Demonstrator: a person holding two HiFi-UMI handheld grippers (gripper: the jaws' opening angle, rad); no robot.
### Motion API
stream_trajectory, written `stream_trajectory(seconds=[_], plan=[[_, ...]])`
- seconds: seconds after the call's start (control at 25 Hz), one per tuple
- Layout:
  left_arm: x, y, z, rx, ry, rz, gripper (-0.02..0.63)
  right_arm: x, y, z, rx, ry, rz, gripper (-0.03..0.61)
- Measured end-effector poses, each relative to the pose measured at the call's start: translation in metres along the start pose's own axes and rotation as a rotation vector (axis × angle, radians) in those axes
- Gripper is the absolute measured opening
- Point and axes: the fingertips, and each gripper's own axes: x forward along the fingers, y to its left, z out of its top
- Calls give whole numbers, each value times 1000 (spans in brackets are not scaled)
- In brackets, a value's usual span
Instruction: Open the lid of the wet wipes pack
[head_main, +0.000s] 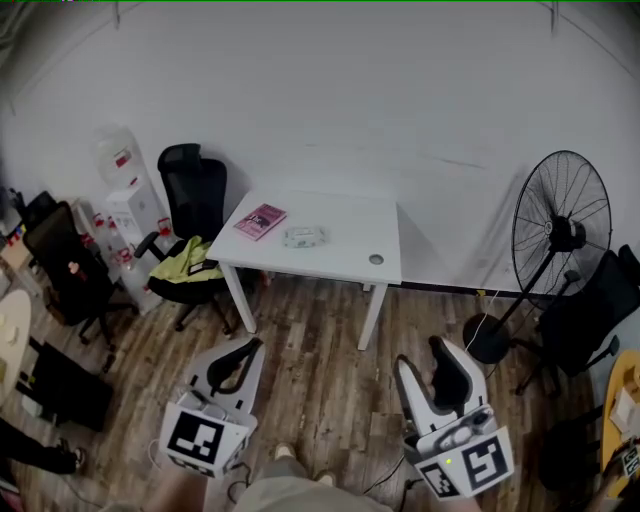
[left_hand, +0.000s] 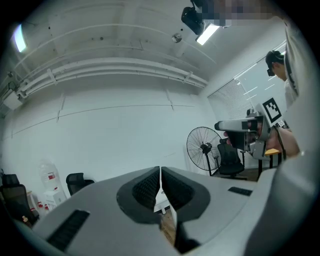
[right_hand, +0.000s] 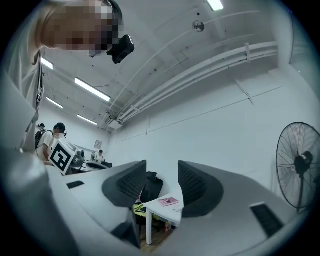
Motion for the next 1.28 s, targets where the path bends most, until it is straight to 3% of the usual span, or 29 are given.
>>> stream_trajectory(seconds=[0.36,0.64,1.28], plan=[[15,5,-7,5,-12,12,28,8,-15,-21,-28,45,-13,204],[56,34,-23,-13,-3,8,28,57,-25,-57,-37,119,20,204],[216,198,-65,-60,40,-24,28,280,-70,-126,-80,242,15,204]])
